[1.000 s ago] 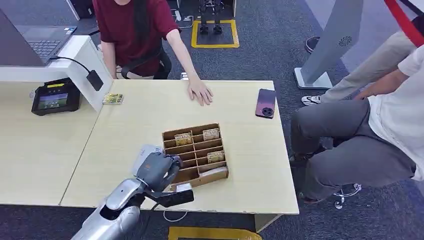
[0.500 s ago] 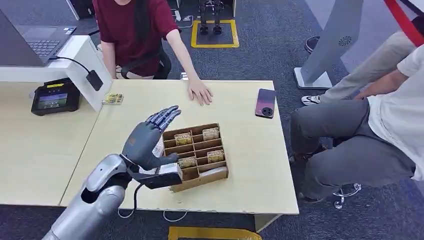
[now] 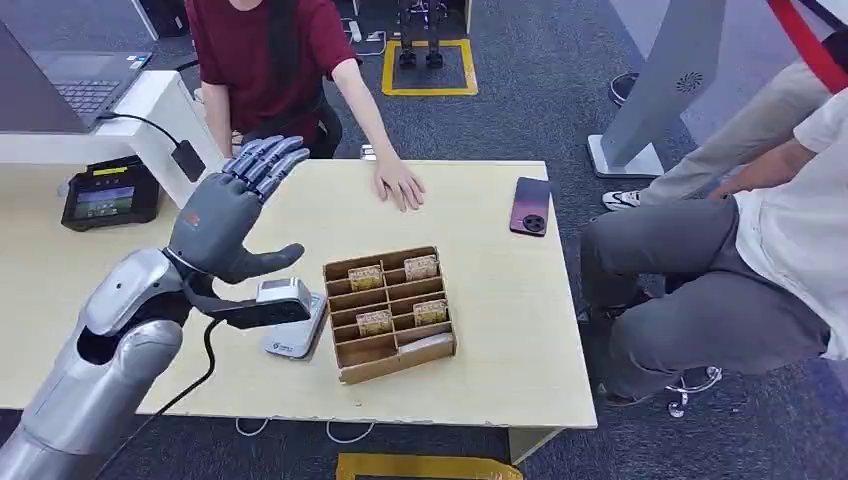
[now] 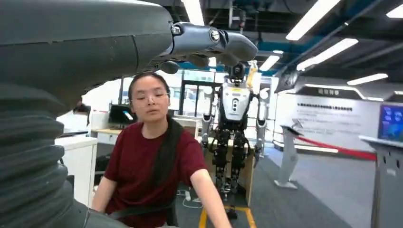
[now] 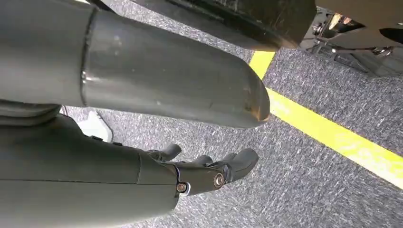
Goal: Pass the card to the sensor for recognition and then transmit it.
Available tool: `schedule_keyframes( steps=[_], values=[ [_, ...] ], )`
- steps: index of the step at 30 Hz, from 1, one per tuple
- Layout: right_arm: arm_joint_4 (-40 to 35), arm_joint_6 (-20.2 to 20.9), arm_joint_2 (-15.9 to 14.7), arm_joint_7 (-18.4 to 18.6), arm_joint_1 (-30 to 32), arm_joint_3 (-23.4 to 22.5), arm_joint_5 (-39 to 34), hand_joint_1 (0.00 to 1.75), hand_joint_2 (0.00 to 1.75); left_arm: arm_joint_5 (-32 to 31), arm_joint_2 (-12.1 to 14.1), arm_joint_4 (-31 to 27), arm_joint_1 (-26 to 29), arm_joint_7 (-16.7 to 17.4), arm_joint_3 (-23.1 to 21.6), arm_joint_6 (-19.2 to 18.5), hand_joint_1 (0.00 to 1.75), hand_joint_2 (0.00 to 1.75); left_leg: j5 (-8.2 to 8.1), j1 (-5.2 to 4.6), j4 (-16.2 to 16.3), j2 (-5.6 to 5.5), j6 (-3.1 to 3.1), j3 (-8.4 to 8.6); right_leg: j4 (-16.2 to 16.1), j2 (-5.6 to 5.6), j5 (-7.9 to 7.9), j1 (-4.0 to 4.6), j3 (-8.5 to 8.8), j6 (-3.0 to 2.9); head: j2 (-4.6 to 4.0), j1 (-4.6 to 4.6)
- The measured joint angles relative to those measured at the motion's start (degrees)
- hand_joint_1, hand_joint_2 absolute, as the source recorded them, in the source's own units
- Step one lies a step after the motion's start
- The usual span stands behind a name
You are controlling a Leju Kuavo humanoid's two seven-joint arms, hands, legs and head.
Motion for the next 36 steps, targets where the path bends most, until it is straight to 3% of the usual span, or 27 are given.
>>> schedule_keyframes(
  steps=[10, 26, 28, 32, 36],
  values=[
    [-0.02, 0.02, 0.00, 0.00, -0.17, -0.61, -0.33, 0.00, 0.00, 1.55, 4.28, 1.84, 0.16, -0.61, -8.19, -0.70, 0.00, 1.75, 0.00, 0.00, 0.00, 0.00, 0.00, -0.01, 0.00, 0.00, 0.00, 0.00, -0.01, 0.00, 0.00, 0.00],
    [-0.02, -0.09, 0.02, 0.00, -0.20, -1.29, -0.44, 0.00, 0.00, 2.52, 5.66, 2.19, 2.18, -1.09, -10.38, 0.00, 0.00, 1.75, 0.00, 0.00, 0.00, 0.00, 0.00, -0.03, 0.00, 0.00, 0.00, 0.00, -0.03, 0.00, 0.00, 0.00],
    [-0.02, -0.20, 0.02, 0.15, -0.20, -1.33, -0.72, 0.00, 0.00, 1.58, 5.62, 2.19, 2.93, 0.15, -10.44, 1.24, 0.00, 1.75, 0.00, 0.00, 0.00, 0.00, 0.00, -0.03, 0.00, 0.00, 0.00, 0.00, -0.03, 0.00, 0.00, 0.00],
    [-0.07, -0.57, 0.28, 0.15, -0.18, -1.75, -0.87, 0.00, 0.00, -4.20, 3.62, 2.71, 7.11, 5.82, -10.71, 5.60, 0.00, 1.75, -0.01, -0.01, 0.00, 0.03, 0.00, -0.03, -0.01, 0.04, -0.01, -0.01, -0.05, 0.01, 0.00, -0.04],
    [-0.09, -0.64, 0.44, 0.13, -0.19, -1.77, -0.83, 0.00, 0.00, -5.33, 2.62, 3.74, 9.40, 6.23, -10.95, 6.08, 0.00, 1.75, -0.01, -0.01, 0.00, 0.04, 0.00, -0.06, -0.01, 0.06, -0.01, 0.00, -0.08, 0.01, 0.00, -0.04]
  ],
)
